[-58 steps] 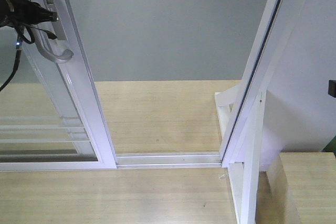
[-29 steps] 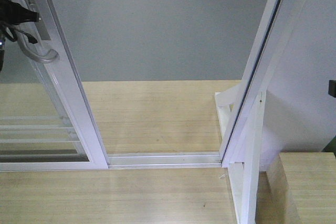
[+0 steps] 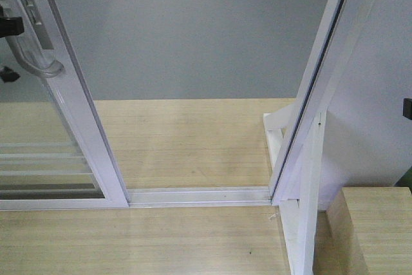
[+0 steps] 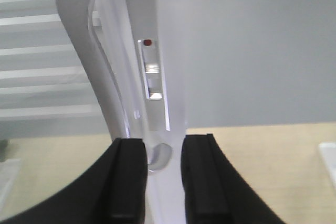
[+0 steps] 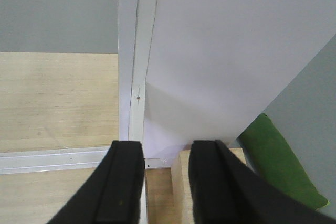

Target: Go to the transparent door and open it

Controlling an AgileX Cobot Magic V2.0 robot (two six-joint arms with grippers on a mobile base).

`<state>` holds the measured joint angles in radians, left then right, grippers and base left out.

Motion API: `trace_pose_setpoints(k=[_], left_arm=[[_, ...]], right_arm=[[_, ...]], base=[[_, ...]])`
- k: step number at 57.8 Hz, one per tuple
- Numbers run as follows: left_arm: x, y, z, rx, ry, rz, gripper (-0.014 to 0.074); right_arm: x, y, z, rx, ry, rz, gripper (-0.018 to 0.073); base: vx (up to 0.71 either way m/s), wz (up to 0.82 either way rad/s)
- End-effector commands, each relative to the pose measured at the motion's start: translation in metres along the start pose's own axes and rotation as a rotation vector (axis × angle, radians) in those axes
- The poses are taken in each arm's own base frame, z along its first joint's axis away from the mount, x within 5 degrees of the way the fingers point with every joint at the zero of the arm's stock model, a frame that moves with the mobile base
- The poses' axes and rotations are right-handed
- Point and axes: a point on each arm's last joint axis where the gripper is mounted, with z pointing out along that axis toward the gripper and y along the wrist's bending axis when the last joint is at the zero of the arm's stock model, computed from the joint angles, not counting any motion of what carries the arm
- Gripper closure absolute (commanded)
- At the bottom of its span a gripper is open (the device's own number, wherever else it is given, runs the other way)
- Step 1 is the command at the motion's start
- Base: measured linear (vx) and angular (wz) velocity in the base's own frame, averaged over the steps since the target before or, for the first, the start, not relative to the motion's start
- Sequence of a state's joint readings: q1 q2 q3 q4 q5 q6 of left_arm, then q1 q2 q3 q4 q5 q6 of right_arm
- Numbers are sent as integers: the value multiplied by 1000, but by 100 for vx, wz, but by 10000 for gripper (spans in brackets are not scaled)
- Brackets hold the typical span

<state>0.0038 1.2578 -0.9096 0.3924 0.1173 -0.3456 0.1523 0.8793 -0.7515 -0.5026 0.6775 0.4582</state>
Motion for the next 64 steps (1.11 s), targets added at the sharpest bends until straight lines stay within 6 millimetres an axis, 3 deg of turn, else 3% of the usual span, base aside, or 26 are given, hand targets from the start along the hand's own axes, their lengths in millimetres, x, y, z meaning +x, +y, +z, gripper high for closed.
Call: trace_pose_setpoints(k=[1,13,22,45,54,62,64], left_arm=[[-11,-4,-42,52,-205,-43,291],[16,0,-96,26,-223,-48,291],[29,4,-118,-8,-191,-62,291],[35,8,-131,-52,-152,-28,306],[44,2,-135,18,-250,-109,414],[68,-2,-140,56,-355,-106,607],[75,-2,-142,55,-372,-94,605]], right_arm=[[-13,-2,-6,1,-90,-24,251],[-14,-2,-6,1,-91,-24,251],[-14,-2,-6,1,-91,-24,251],[-14,-2,-6,1,-91,-24,251],[-14,-2,-6,1,-91,-24,251],[-14,-2,-6,1,-91,-24,251],[-14,-2,-6,1,-91,-24,251]], base=[[0,0],[0,0],[0,0],[0,0],[0,0],[0,0],[0,0]])
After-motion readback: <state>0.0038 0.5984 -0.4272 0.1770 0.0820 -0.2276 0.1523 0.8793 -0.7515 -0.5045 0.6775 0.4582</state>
